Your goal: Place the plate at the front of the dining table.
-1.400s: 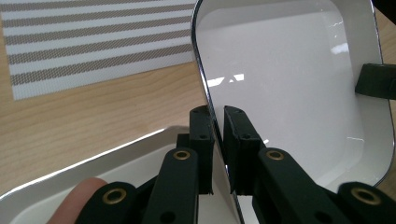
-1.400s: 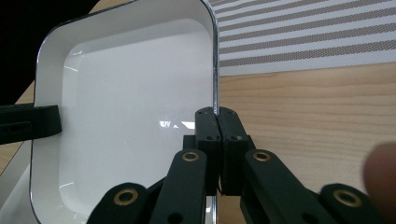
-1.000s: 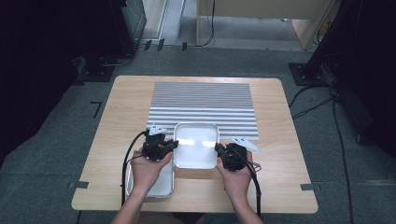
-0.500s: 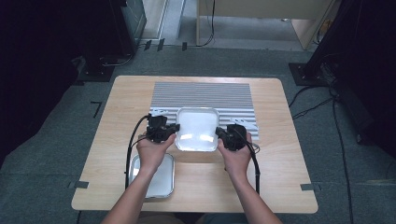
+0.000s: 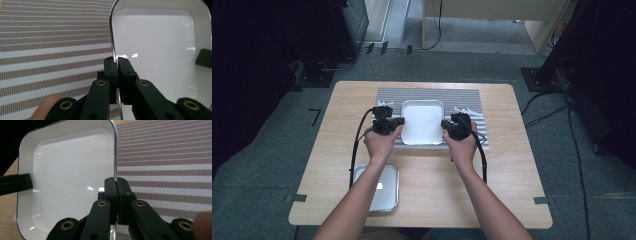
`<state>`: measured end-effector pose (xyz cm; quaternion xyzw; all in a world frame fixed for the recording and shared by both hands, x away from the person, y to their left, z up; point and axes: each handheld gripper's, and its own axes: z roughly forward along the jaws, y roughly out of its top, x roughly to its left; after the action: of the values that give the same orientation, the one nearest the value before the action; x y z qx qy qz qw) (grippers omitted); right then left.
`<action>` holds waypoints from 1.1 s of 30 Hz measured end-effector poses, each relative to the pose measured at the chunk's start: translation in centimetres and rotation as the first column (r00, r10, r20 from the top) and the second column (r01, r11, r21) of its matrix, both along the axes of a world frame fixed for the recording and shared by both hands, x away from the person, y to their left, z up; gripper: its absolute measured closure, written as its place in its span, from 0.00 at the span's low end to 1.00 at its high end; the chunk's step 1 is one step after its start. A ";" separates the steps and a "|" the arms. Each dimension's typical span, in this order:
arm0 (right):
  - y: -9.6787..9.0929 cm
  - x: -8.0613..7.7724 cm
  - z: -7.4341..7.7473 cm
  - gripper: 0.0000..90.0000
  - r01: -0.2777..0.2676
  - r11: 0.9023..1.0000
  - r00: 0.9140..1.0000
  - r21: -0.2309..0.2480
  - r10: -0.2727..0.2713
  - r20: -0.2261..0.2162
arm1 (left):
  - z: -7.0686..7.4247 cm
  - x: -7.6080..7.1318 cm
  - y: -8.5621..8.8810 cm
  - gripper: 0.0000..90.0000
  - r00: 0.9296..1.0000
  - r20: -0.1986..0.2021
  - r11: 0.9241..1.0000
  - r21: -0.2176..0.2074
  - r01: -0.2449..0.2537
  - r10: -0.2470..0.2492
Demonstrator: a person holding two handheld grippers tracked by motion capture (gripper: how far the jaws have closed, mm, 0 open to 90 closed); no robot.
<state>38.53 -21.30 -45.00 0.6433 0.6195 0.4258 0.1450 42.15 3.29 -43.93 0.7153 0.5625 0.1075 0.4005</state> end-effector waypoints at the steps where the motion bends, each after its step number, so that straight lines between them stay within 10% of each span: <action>1: 0.0 0.9 -0.1 1.00 -0.002 1.000 1.000 -0.005 0.002 -0.003 | -0.3 0.8 -0.1 0.98 1.000 -0.005 1.000 -0.005 -0.005 0.005; 33: -0.8 8.7 -5.0 1.00 0.066 0.997 0.985 0.030 -0.060 -0.164 | -4.9 8.4 -2.0 0.92 0.988 -0.145 0.998 0.044 -0.050 0.056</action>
<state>47.23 -22.11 -50.00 0.6977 0.6010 0.3780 0.0959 50.57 1.27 -48.87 0.7139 0.6069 0.0769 0.3408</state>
